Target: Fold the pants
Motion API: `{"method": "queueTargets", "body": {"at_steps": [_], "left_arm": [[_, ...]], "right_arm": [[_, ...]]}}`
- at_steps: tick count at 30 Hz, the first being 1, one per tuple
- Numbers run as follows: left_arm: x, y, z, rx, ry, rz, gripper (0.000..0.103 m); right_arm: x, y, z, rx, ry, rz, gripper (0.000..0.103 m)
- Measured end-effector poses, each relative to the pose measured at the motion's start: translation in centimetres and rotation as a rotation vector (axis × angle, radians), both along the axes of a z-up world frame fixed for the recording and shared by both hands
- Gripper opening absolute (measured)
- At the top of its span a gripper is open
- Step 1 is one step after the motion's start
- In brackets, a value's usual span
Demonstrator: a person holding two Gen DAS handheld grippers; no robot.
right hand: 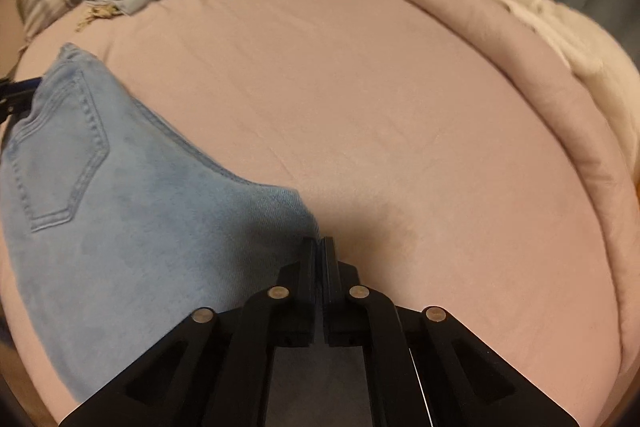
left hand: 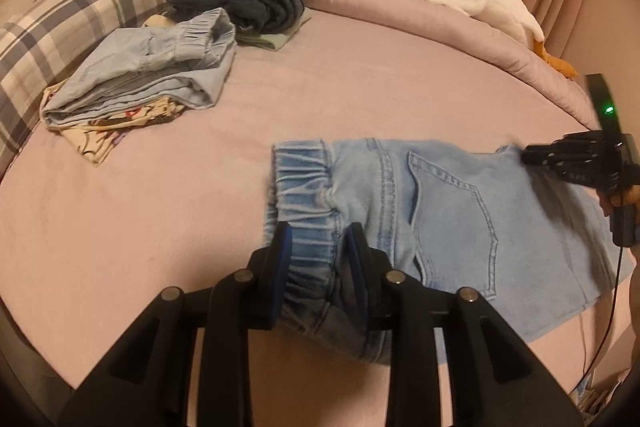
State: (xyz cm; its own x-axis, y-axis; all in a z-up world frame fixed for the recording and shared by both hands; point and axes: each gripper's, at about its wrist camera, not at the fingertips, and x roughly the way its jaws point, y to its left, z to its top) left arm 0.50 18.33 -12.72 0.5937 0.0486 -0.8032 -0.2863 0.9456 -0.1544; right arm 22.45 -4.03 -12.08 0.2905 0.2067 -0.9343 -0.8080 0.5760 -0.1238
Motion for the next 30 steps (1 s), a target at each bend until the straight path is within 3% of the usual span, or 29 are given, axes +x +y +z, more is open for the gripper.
{"method": "queueTargets", "body": {"at_steps": [2, 4, 6, 11, 15, 17, 19, 21, 22, 24, 28, 30], "left_arm": [[-0.7, 0.4, 0.4, -0.002, -0.003, 0.019, 0.033], [-1.5, 0.6, 1.3, 0.024, -0.020, 0.041, 0.030], [-2.0, 0.4, 2.0, 0.039, -0.038, 0.048, 0.030], [-1.3, -3.6, 3.2, 0.032, -0.089, -0.076, 0.030], [0.0, -9.4, 2.2, 0.048, -0.075, -0.277, 0.030], [0.5, -12.0, 0.7, 0.038, -0.038, -0.373, 0.030], [0.9, -13.7, -1.6, 0.019, 0.058, -0.437, 0.030], [0.4, -14.8, -2.7, 0.045, 0.092, -0.476, 0.030], [-0.3, -15.4, -2.5, 0.074, 0.069, -0.503, 0.030], [-0.7, -15.4, -2.0, 0.050, 0.069, -0.531, 0.031], [-0.9, -14.5, -1.3, 0.012, 0.065, -0.507, 0.031], [-0.7, -14.6, -0.8, -0.004, 0.047, -0.495, 0.031]], "right_arm": [[-0.1, -0.6, 0.6, 0.038, -0.004, -0.059, 0.004], [-0.6, -1.8, 2.1, 0.093, -0.027, -0.125, 0.029], [-1.5, -3.4, 3.9, 0.173, -0.055, -0.193, 0.042], [-6.2, -5.5, 5.0, 0.256, -0.041, -0.188, 0.042], [-11.0, -4.8, 3.3, 0.256, -0.005, -0.126, 0.042], [-13.0, -4.1, 2.3, 0.237, 0.006, -0.084, 0.034], [-14.4, -3.5, 1.2, 0.211, 0.047, -0.069, 0.031], [-15.4, -3.4, 0.6, 0.208, 0.066, -0.064, 0.031], [-16.0, -3.6, 0.7, 0.219, 0.064, -0.062, 0.031], [-16.8, -4.3, 1.2, 0.256, 0.105, -0.082, 0.026], [-17.2, -6.5, 2.1, 0.304, 0.158, -0.137, 0.026], [-17.5, -8.3, 2.9, 0.392, 0.167, -0.214, 0.026]]}}
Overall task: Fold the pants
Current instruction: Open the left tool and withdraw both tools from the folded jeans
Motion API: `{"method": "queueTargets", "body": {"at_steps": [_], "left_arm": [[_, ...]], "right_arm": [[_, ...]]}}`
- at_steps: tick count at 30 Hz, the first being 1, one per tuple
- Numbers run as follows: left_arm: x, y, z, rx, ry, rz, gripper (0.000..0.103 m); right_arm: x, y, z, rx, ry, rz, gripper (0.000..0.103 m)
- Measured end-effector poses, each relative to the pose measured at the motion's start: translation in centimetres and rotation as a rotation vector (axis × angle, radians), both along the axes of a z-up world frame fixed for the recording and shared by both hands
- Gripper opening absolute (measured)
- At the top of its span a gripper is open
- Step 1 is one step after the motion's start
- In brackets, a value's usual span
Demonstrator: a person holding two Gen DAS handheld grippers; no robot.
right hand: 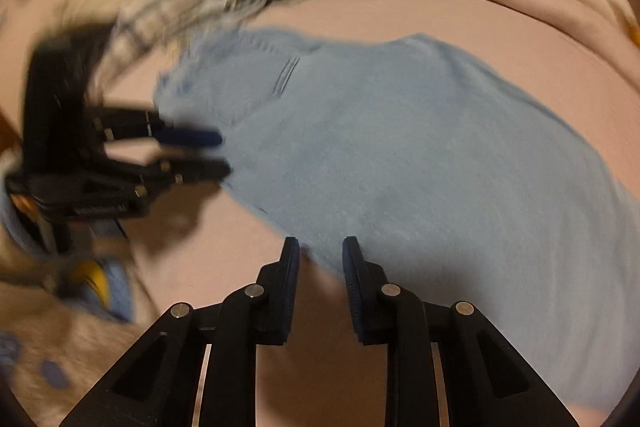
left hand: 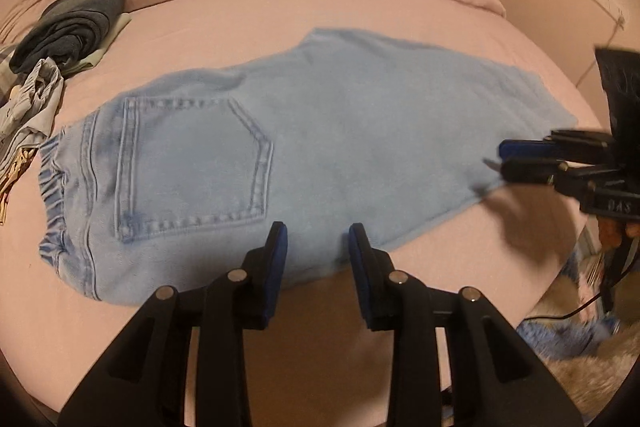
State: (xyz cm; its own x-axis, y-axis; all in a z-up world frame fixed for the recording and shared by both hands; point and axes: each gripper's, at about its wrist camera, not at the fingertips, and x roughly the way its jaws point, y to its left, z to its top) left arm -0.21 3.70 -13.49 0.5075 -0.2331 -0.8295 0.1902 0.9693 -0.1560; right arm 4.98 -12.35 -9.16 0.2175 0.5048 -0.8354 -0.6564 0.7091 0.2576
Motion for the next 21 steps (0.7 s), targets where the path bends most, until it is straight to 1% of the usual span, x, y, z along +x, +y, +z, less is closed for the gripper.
{"method": "queueTargets", "body": {"at_steps": [1, 2, 3, 5, 6, 8, 10, 12, 15, 16, 18, 19, 21], "left_arm": [[0.3, -0.3, 0.4, -0.012, -0.012, -0.001, 0.032], [0.6, -0.5, 0.5, -0.019, -0.018, -0.006, 0.033], [0.8, -1.0, 0.6, -0.023, -0.023, -0.011, 0.036], [1.7, -2.2, 0.6, -0.031, -0.022, -0.024, 0.037], [2.2, -2.7, 0.2, -0.042, -0.009, -0.023, 0.037], [3.1, -3.0, -0.5, -0.052, 0.024, -0.015, 0.037], [3.1, -3.3, -1.2, -0.043, 0.048, -0.011, 0.037], [3.0, -3.3, -1.5, -0.037, 0.053, -0.015, 0.037], [3.0, -3.1, -1.5, -0.053, 0.063, -0.009, 0.037], [3.2, -3.1, -1.4, -0.054, 0.071, -0.003, 0.037], [3.4, -3.5, -1.3, -0.042, 0.075, 0.003, 0.037], [3.4, -3.7, -1.1, -0.031, 0.075, 0.004, 0.037], [3.8, -4.2, -0.7, -0.035, 0.075, 0.007, 0.037]], "right_arm": [[0.1, -0.7, 0.4, 0.028, -0.005, -0.043, 0.026], [0.2, -2.0, 1.0, 0.059, -0.020, -0.109, 0.026], [0.2, -3.0, 1.2, 0.072, -0.026, -0.172, 0.026], [0.8, -5.8, 1.9, 0.093, -0.054, -0.305, 0.026], [1.2, -6.8, 1.9, 0.093, -0.063, -0.357, 0.027], [2.2, -9.5, 1.4, 0.085, -0.053, -0.473, 0.028], [3.0, -12.6, 0.5, 0.087, -0.036, -0.577, 0.028], [3.0, -16.1, -0.5, 0.085, -0.007, -0.694, 0.028], [2.2, -21.6, -1.4, 0.152, 0.004, -0.850, 0.028], [1.8, -24.0, -1.5, 0.190, 0.004, -0.922, 0.028], [1.0, -27.6, -1.7, 0.233, -0.012, -1.029, 0.028], [0.5, -29.8, -1.7, 0.232, -0.031, -1.103, 0.028], [-0.8, -32.5, -1.5, 0.274, -0.046, -1.203, 0.028]]}}
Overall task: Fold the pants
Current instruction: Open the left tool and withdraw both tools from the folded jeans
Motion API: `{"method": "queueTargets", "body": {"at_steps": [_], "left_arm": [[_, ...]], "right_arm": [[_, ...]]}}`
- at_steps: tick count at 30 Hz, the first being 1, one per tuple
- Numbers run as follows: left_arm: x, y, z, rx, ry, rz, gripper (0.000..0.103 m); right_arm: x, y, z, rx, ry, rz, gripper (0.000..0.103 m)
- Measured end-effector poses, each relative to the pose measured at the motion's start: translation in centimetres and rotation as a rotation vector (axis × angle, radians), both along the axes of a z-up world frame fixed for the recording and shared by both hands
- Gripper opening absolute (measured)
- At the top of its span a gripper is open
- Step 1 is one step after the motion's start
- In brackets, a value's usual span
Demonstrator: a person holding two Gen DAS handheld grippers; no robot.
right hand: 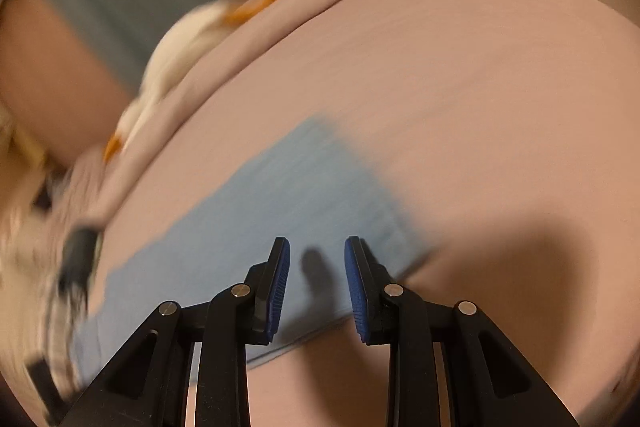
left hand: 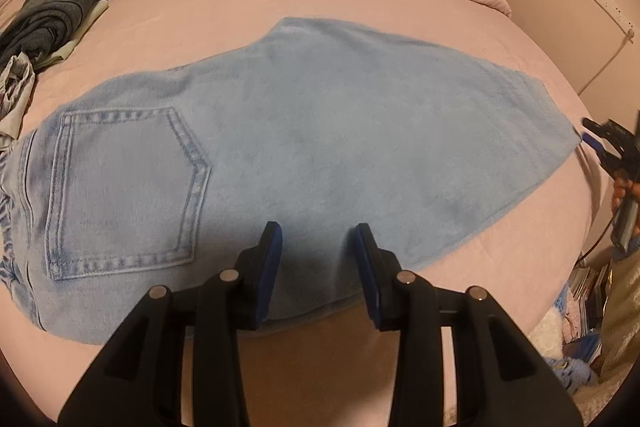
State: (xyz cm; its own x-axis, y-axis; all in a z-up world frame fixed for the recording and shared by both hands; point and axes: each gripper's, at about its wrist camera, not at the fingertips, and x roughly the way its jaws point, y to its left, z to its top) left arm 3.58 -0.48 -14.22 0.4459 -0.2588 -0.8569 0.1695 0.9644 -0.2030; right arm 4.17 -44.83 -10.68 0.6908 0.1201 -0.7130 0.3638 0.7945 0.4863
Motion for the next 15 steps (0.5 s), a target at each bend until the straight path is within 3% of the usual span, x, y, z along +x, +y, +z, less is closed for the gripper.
{"method": "queueTargets", "body": {"at_steps": [2, 4, 8, 13, 15], "left_arm": [[0.4, -0.9, 0.8, -0.035, -0.013, -0.016, 0.037], [1.0, -2.3, 1.6, -0.069, -0.029, -0.051, 0.037], [2.5, -5.4, 2.2, -0.191, -0.009, -0.113, 0.037], [4.1, -8.3, 2.1, -0.335, 0.031, -0.136, 0.037], [4.2, -8.5, 1.7, -0.375, 0.056, -0.131, 0.037]], "right_arm": [[-1.6, -1.7, 1.0, 0.006, -0.026, -0.089, 0.029], [-2.8, -2.1, 2.0, -0.025, -0.040, -0.129, 0.040], [-4.3, -0.8, 2.1, 0.110, -0.078, -0.069, 0.040], [-4.2, 0.6, -0.2, 0.232, -0.015, -0.024, 0.040], [-3.4, 0.5, -1.2, 0.237, 0.019, -0.037, 0.040]]}}
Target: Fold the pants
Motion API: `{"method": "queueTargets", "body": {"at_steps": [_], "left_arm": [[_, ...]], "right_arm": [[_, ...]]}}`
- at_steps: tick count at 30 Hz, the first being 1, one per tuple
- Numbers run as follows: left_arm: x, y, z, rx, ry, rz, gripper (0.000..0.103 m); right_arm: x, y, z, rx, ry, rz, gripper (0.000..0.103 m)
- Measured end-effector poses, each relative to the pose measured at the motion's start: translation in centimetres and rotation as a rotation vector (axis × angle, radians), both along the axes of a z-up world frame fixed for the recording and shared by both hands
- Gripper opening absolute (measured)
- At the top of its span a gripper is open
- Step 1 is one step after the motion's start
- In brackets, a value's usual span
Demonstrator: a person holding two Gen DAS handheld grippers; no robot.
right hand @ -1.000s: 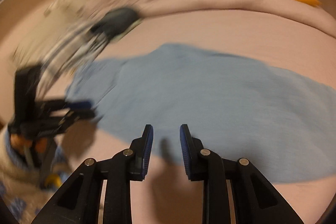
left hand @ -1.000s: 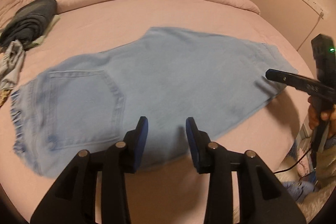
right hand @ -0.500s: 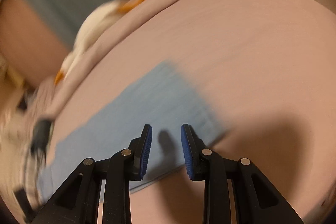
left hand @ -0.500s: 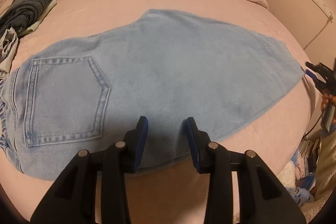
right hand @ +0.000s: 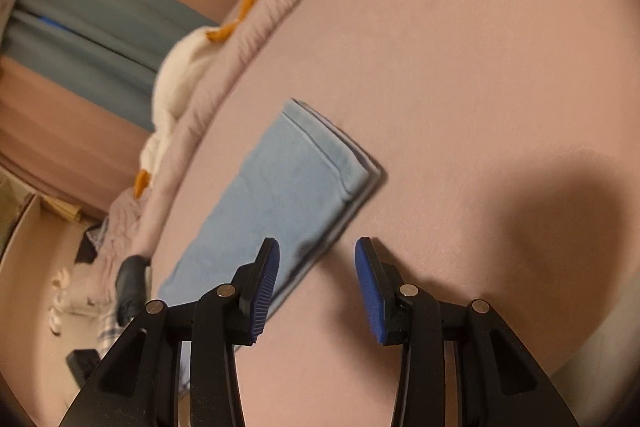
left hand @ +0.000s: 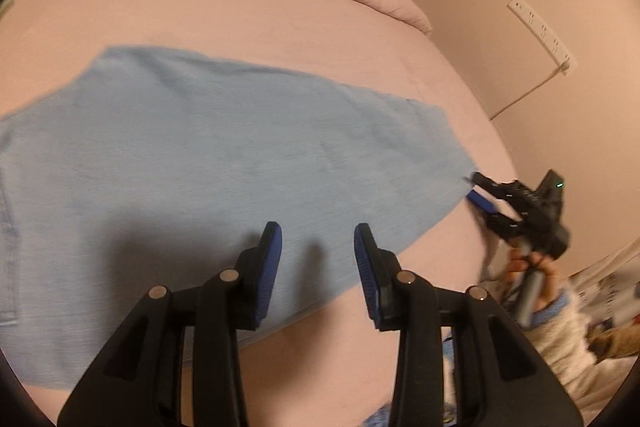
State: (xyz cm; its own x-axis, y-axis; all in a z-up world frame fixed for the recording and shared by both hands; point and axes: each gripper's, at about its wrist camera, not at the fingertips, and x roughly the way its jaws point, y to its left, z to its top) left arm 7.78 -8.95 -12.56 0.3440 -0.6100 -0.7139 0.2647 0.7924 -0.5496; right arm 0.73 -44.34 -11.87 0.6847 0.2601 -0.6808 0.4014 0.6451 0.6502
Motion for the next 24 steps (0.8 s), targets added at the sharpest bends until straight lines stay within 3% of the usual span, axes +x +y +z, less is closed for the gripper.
{"method": "queueTargets", "body": {"at_steps": [3, 5, 7, 10, 12, 17, 20, 24], "left_arm": [[0.2, 0.2, -1.5, 0.004, 0.073, 0.024, 0.036], [0.3, 0.7, -2.9, 0.019, 0.127, 0.047, 0.030], [0.4, 1.2, -2.8, -0.025, 0.141, 0.065, 0.030], [0.4, 1.0, -2.4, -0.012, 0.130, 0.064, 0.032], [0.5, 0.4, -2.2, -0.012, 0.126, 0.061, 0.038], [1.4, -1.2, -0.9, -0.173, 0.138, 0.041, 0.044], [2.2, -2.0, 0.1, -0.289, 0.138, 0.028, 0.057], [3.3, -3.1, 1.0, -0.439, 0.150, 0.025, 0.067]], "right_arm": [[0.9, 0.0, -0.2, -0.014, -0.027, -0.022, 0.040], [0.4, -0.5, -0.4, -0.036, -0.045, -0.045, 0.033], [0.0, -1.2, -0.4, -0.054, -0.057, -0.063, 0.022], [0.1, -1.5, -0.4, -0.059, -0.070, -0.065, 0.015], [0.3, -0.9, 0.7, -0.121, -0.069, -0.042, 0.013], [0.9, 4.5, 5.2, -0.401, -0.141, 0.111, 0.012], [0.9, 9.2, 6.8, -0.556, -0.180, 0.231, 0.012], [0.7, 14.8, 7.3, -0.638, -0.237, 0.376, 0.012]]}}
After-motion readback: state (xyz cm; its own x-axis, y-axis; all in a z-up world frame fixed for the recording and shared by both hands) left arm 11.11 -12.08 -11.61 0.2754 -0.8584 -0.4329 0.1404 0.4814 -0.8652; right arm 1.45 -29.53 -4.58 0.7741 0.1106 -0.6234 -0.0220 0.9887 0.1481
